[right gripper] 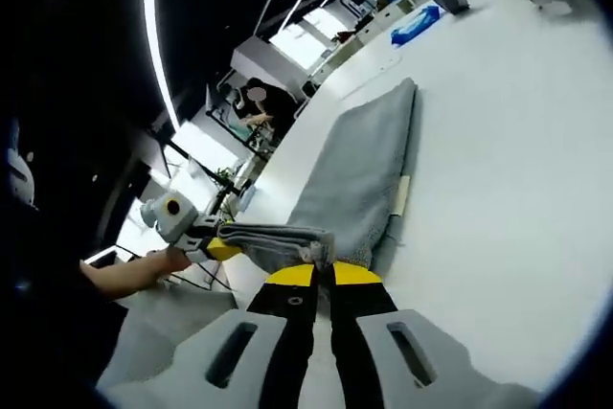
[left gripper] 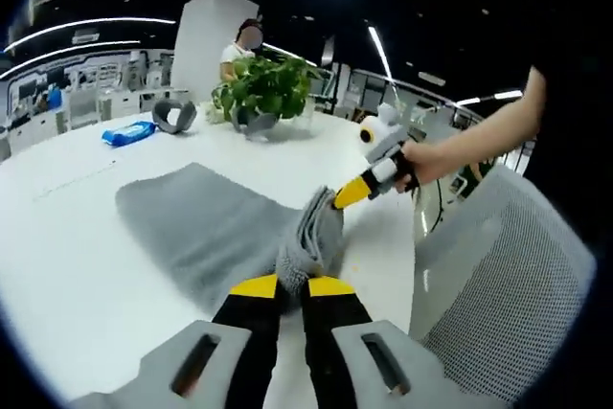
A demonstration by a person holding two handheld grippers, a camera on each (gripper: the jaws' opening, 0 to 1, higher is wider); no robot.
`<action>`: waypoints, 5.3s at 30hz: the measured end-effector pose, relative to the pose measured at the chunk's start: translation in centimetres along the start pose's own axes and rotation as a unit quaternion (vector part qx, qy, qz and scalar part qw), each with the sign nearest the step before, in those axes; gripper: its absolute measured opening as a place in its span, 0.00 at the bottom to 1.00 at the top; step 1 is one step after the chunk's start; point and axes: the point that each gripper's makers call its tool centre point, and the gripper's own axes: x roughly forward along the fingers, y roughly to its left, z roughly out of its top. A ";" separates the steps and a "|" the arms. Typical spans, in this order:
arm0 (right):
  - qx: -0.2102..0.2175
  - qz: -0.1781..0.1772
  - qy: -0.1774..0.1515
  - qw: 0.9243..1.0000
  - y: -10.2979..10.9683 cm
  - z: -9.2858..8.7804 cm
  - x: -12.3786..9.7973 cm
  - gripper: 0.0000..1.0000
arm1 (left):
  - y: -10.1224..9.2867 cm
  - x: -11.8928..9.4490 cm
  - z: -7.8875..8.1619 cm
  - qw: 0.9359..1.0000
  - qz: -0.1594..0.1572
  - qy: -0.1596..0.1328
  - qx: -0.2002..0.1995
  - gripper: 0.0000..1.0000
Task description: Fold the towel on the table until its edges align and the towel forms a compact rectangular stack.
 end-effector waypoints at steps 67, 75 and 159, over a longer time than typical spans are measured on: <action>-0.064 0.087 -0.001 0.994 11.7 1.6 -5.6 0.01 | -8.4 -5.8 6.1 0.983 -0.104 -0.050 -0.144 0.06; 0.002 0.070 0.031 0.997 8.9 2.0 -3.4 0.01 | -5.0 -4.4 4.4 0.979 -0.077 -0.032 -0.186 0.06; -0.398 -0.097 0.213 0.887 1.1 -7.9 2.1 0.24 | -1.6 0.6 -7.6 0.955 0.030 0.227 0.189 0.30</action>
